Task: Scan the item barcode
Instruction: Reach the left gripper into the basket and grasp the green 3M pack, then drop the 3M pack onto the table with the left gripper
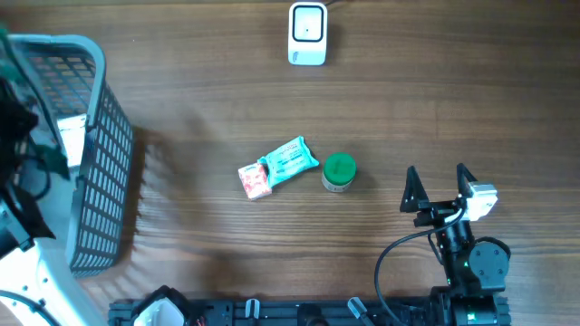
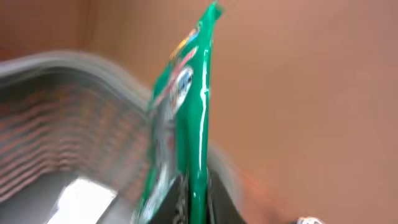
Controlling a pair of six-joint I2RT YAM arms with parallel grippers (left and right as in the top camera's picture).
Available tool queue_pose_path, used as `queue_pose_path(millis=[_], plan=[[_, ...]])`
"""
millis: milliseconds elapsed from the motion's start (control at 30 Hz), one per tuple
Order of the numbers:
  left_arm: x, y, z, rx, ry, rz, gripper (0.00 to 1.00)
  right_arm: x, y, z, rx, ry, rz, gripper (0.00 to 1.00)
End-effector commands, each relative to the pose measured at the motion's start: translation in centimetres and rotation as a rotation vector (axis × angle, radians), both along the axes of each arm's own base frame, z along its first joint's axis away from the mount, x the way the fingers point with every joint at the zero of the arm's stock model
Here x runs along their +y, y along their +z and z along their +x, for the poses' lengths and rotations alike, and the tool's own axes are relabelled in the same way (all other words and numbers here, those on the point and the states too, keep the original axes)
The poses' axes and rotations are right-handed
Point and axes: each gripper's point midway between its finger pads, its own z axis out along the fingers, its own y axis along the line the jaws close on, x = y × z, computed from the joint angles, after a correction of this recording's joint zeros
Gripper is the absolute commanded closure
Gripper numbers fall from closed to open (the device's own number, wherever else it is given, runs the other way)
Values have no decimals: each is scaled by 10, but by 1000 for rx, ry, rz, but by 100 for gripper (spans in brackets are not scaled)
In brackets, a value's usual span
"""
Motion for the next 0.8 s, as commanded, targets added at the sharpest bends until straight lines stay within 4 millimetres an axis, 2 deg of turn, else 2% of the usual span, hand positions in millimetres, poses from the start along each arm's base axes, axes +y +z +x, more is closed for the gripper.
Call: queue_pose_path(millis=[0, 67, 133, 300, 467, 600, 700, 767], plan=[[-51, 61, -1, -234, -317, -109, 96, -1, 1, 0, -7, -6, -11, 0], [-77, 77, -6, -278, -474, -158, 96, -1, 1, 0, -7, -6, -11, 0], [-102, 75, -14, -250, -620, -213, 96, -1, 1, 0, -7, -6, -11, 0], [-166, 47, -34, -130, -958, -341, 96, -1, 1, 0, -7, -6, -11, 0], [-249, -22, -34, 22, -1246, -417, 96, -1, 1, 0, -7, -6, -11, 0], [-324, -96, -18, 271, -1374, -519, 96, -1, 1, 0, -7, -6, -11, 0], [-374, -132, -13, 367, -1514, -544, 96, -1, 1, 0, -7, -6, -11, 0], [-398, -156, -10, 416, -1565, -549, 96, -1, 1, 0, -7, -6, -11, 0]])
